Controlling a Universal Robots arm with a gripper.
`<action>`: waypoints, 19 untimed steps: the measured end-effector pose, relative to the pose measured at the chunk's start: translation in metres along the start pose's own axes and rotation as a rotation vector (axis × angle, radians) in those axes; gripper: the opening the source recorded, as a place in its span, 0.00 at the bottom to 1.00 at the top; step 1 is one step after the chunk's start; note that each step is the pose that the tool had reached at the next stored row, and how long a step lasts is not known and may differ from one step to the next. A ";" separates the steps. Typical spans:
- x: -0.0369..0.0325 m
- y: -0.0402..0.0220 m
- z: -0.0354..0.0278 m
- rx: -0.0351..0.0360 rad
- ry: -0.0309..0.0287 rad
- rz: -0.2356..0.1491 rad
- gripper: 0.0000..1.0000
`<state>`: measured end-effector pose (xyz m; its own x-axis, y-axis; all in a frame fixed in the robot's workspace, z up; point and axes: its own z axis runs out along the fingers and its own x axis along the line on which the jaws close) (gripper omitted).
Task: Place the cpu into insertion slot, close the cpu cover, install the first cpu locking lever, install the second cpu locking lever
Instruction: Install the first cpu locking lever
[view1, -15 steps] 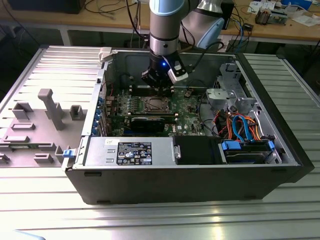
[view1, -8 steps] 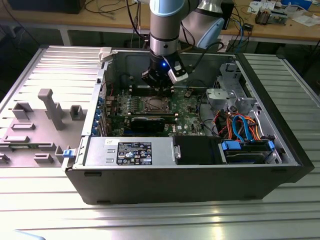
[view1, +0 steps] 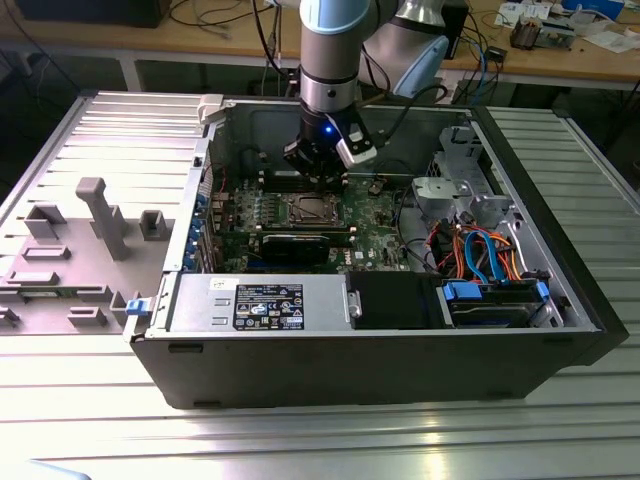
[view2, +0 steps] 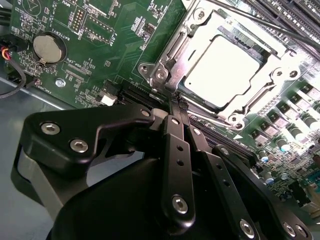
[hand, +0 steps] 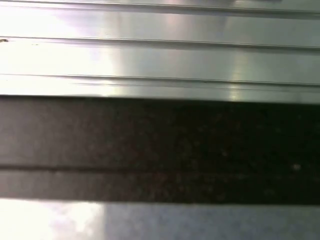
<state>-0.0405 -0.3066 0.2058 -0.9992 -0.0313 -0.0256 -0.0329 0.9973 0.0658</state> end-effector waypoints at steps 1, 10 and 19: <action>-0.0003 0.0000 0.0000 0.0000 -0.0001 0.000 0.11; -0.0006 0.0001 -0.0006 0.0021 0.0001 0.000 0.11; -0.0008 0.0006 0.0008 0.0243 0.0009 0.000 0.11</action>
<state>-0.0398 -0.3060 0.2051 -0.9992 -0.0317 -0.0247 -0.0327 0.9986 0.0415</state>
